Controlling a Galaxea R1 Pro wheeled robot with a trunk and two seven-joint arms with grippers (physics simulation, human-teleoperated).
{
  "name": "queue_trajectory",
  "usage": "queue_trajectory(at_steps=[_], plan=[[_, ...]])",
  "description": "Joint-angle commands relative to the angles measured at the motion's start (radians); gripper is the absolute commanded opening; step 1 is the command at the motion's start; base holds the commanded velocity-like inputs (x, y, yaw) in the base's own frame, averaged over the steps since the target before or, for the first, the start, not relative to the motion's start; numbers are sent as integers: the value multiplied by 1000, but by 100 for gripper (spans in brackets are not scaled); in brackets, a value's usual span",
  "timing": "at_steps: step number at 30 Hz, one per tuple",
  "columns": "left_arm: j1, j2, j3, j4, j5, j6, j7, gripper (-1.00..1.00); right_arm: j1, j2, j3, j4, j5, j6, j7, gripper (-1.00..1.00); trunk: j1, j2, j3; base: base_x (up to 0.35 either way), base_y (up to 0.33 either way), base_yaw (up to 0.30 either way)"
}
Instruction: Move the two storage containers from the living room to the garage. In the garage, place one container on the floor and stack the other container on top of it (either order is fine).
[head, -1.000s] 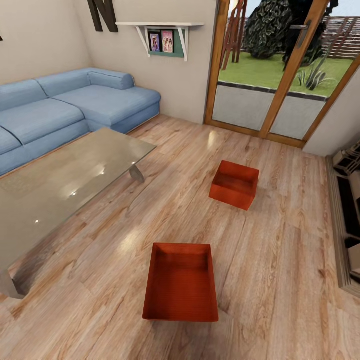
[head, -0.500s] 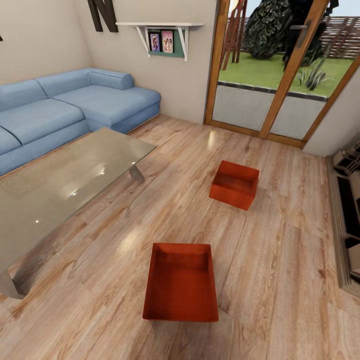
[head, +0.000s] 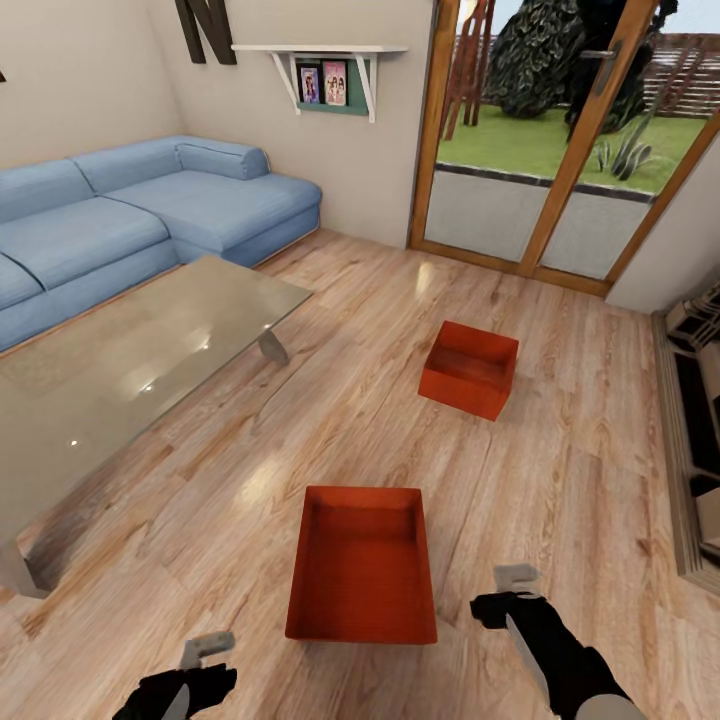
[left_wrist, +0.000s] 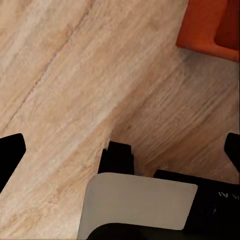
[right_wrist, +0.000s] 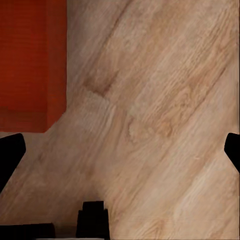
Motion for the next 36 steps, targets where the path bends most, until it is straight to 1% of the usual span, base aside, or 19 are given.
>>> queue_trajectory(at_steps=[1, 3, 7, 9, 11, 12, 14, 16, 17, 18, 19, 20, 21, 22, 24, 26, 30, 32, 36], plan=[[-35, -3, -2, -4, 10, 34, 16, 100, -39, 0, -8, 2, 4, 21, 0, 100, 0, 0, -1, 0, 0, 0], [-116, -26, -4, -6, 8, 67, 29, 100, -122, 1, -37, 6, 3, 40, -1, 100, 0, 0, -1, 0, 0, 0], [-235, -100, -6, -4, 6, 82, 45, 100, -209, 9, -92, 8, 1, 42, -1, 100, 0, 0, -1, 0, 0, 0], [-342, -168, -8, 8, 6, 85, 146, 100, -244, 24, -118, 22, -12, 29, 0, 100, 0, 0, -1, 0, 0, 0], [-365, -205, -10, 26, 6, 81, 183, 100, -249, 32, -130, 95, -44, -22, 1, 100, 0, 0, -1, 0, 0, 0], [-369, -215, -10, 33, 6, 80, 191, 100, -250, 33, -131, 129, -51, -51, 3, 100, 0, 0, -1, 0, 0, 0], [-372, -225, -12, 42, 3, 80, 200, 100, -251, 35, -131, 168, -51, -95, 6, 100, 0, 0, -1, 0, 0, 0], [-375, -238, -29, 68, -20, 78, 207, 100, -251, 41, -130, 194, -52, -151, 10, 100, 0, 0, -1, 0, 0, 0], [-375, -243, -46, 106, -45, 71, 210, 100, -251, 62, -128, 212, -52, -180, 12, 100, 0, 0, -1, 0, 0, 0], [-376, -245, -52, 133, -56, 56, 211, 100, -251, 83, -120, 233, -50, -192, 14, 100, 0, 0, -1, 0, 0, 0], [-376, -246, -56, 156, -61, 30, 213, 100, -251, 105, -102, 261, -48, -203, 14, 100, 0, 0, -1, 0, 0, 0], [-376, -246, -57, 167, -62, 13, 213, 100, -251, 115, -89, 276, -45, -210, 15, 100, 0, 0, -1, 0, 0, 0], [-376, -246, -57, 187, -64, -24, 214, 100, -251, 132, -57, 305, -40, -226, 15, 100, 0, 0, -1, 0, 0, 0], [-377, -244, -56, 226, -63, -107, 213, 100, -251, 154, 12, 349, -35, -269, 15, 100, 0, 0, -1, 0, 0, 0], [-377, -242, -57, 259, -64, -155, 214, 100, -251, 162, 47, 367, -39, -290, 14, 100, 0, 0, -1, 0, 0, 0], [-378, -240, -59, 282, -67, -185, 215, 100, -251, 165, 68, 386, -43, -306, 14, 100, 0, 0, -1, 0, 0, 0], [-379, -229, -61, 293, -72, -203, 215, 100, -251, 161, 75, 400, -47, -317, 12, 100, 0, 0, -1, 0, 0, 0], [-379, -216, -61, 289, -74, -207, 214, 100, -251, 154, 68, 404, -73, -317, 6, 100, 0, 0, -1, 0, 0, 0], [-379, -218, -68, 288, -78, -217, 212, 100, -251, 150, 65, 420, -102, -318, -6, 100, 0, 0, -1, 0, 0, 0]])
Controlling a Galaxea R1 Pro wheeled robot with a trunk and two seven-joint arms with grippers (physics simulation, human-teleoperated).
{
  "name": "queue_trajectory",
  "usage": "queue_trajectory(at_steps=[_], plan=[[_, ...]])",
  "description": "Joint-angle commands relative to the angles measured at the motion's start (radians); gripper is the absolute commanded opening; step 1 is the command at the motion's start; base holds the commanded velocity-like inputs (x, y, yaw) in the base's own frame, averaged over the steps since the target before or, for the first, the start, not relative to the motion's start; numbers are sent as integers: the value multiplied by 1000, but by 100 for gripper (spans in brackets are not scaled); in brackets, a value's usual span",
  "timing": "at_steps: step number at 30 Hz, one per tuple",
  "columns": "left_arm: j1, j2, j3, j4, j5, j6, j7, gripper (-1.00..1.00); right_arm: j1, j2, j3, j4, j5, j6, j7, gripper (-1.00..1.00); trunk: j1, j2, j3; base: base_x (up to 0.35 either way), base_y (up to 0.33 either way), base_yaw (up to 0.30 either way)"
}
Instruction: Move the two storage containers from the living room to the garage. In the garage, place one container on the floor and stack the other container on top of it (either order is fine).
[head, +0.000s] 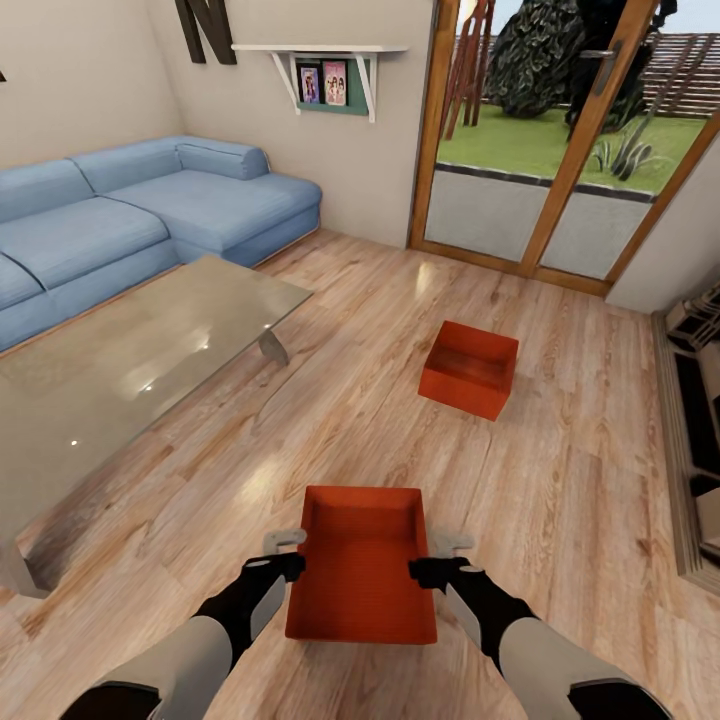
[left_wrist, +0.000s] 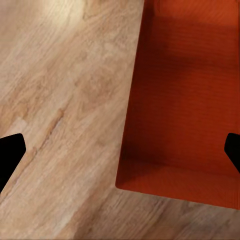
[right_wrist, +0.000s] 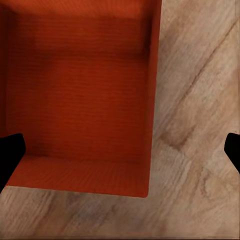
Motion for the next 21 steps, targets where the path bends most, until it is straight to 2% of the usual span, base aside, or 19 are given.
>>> queue_trajectory(at_steps=[1, 10, 17, 21], plan=[[0, 0, -7, -2, 10, 5, 6, 100, 0, 0, 6, 4, -8, 6, -4, 100, 0, 0, -1, 0, 0, 0], [0, -1, -5, -3, 8, 0, 16, 100, 0, -1, 5, 49, -19, 3, -5, 100, 0, 0, -1, 0, 0, 0], [0, -3, -2, -3, 12, -2, 126, 100, 0, -2, 5, 52, -19, 1, -6, 100, 0, 0, -1, 0, 0, 0], [0, -2, -1, -3, 17, -2, 143, 100, 0, -1, 5, 52, -19, -12, -6, 100, 0, 0, -1, 0, 0, 0]])
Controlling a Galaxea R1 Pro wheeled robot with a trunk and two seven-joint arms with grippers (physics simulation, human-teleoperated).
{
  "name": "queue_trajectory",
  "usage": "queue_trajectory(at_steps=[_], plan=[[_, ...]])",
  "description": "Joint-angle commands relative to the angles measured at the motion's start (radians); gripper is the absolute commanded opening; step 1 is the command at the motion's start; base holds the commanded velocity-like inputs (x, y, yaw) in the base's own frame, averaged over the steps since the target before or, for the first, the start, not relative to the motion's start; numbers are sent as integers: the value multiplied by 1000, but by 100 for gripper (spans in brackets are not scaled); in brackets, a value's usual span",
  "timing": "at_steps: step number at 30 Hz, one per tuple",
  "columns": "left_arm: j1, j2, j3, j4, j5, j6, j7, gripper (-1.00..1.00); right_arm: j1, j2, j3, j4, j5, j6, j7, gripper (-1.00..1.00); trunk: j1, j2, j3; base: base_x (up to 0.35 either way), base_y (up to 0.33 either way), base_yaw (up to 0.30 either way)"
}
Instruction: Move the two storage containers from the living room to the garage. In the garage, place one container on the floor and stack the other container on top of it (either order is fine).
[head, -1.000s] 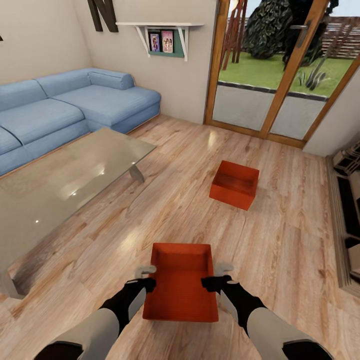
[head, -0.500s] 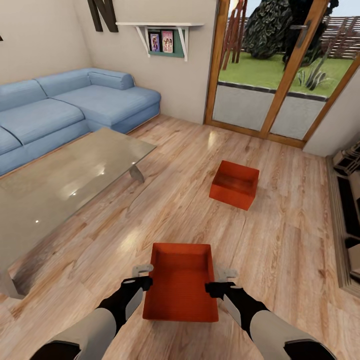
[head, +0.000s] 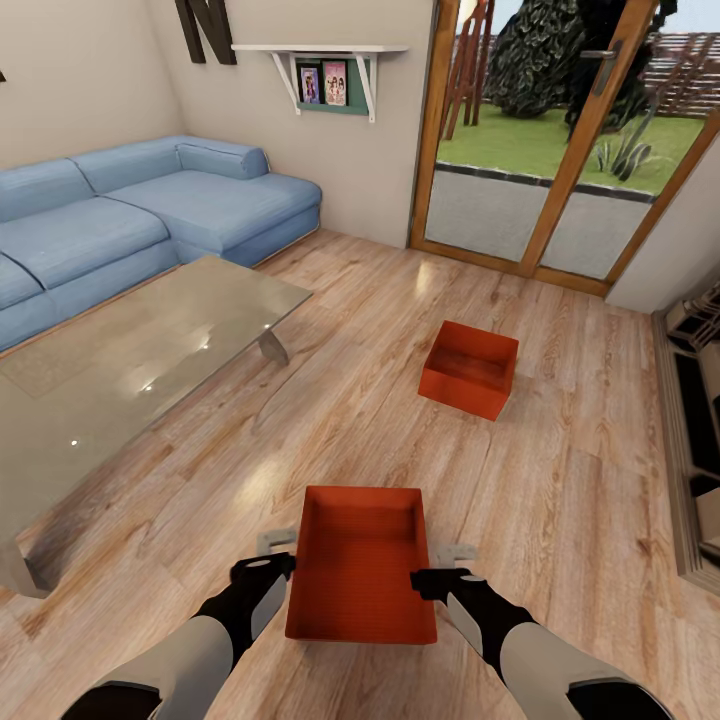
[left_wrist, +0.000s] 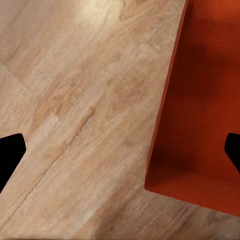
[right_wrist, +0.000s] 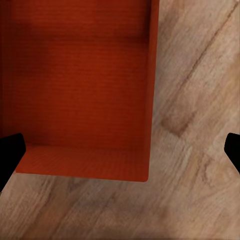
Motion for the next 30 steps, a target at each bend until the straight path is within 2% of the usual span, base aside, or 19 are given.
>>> queue_trajectory(at_steps=[1, 14, 18, 23, 30], plan=[[0, 0, -6, -3, 12, 6, 12, 100, 0, 0, 6, -2, -6, 1, -4, 100, 0, 0, -1, 0, 0, 0], [0, -1, -4, -3, 12, 10, 5, 100, 0, -2, 5, 0, -7, 1, -4, 100, 46, -84, -38, 0, 0, 0], [0, -4, -7, -3, 11, 12, 2, 100, 0, -12, 5, 13, -8, -7, -5, 100, 61, -112, -51, 0, 0, 0], [0, -7, -8, -3, 10, 15, 2, 100, 0, -19, 6, 72, -9, -93, -4, 100, 80, -147, -66, 0, 0, 0], [0, -7, -9, -3, 10, 15, 3, 100, 0, -21, 6, 85, -7, -114, -4, 100, 107, -196, -88, 0, 0, 0]])
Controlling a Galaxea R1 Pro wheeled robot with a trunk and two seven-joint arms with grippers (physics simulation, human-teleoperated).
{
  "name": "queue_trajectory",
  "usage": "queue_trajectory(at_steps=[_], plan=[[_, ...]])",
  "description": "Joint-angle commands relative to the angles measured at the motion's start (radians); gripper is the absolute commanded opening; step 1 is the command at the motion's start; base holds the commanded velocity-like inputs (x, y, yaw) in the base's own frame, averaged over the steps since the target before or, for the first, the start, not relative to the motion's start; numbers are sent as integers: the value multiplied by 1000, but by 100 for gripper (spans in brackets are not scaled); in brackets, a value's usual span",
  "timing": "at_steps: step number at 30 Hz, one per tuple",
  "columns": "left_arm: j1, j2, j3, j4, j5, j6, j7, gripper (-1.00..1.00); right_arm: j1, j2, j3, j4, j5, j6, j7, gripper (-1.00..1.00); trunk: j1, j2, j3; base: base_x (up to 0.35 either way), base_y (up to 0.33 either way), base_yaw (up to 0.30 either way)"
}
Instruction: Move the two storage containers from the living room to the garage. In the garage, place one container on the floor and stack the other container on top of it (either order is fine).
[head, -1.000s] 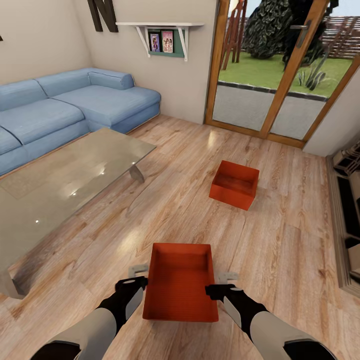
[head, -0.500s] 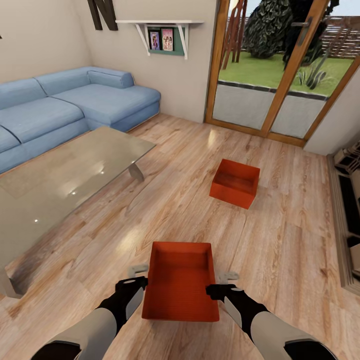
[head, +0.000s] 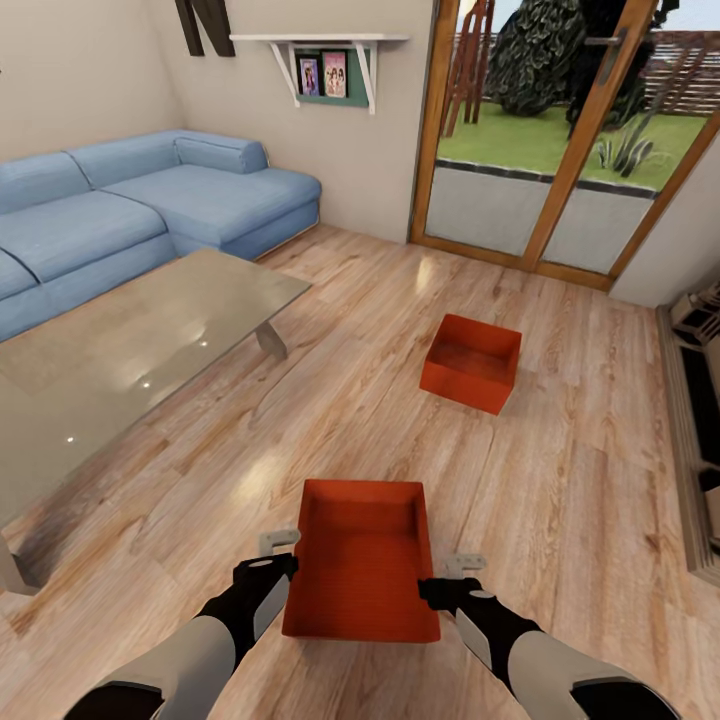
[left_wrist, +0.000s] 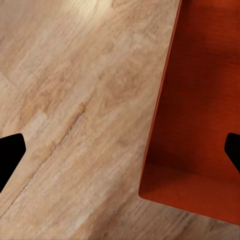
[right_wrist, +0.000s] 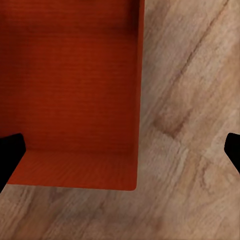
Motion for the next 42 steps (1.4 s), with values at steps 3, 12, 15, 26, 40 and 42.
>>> queue_trajectory(at_steps=[3, 12, 15, 26, 40, 42], plan=[[0, 1, -7, -2, 9, 5, 6, 100, 0, 1, 6, 0, -3, -1, -4, 100, 12, -22, -10, 0, 0, 0], [0, 1, -7, -2, 7, 5, 6, 100, 0, -1, 3, -19, -3, 16, -6, 100, 46, -85, -38, 0, 0, 0], [0, 0, -8, -1, 6, 6, 6, 100, 0, -9, -1, -43, -3, 18, -9, 100, 58, -106, -48, 0, 0, 0], [0, 0, -10, -3, 4, 8, -24, 100, 0, -10, -3, -57, -3, 17, -10, 100, 100, -183, -82, 0, 0, 0], [0, 8, -14, -3, 3, 9, -56, 100, 0, -9, -2, -57, -3, 16, -9, 100, 153, -281, -126, 0, 0, 0], [0, 8, -14, -3, 3, 10, -55, 100, 0, -9, -2, -57, -3, 16, -9, 100, 161, -295, -132, 0, 0, 0]])
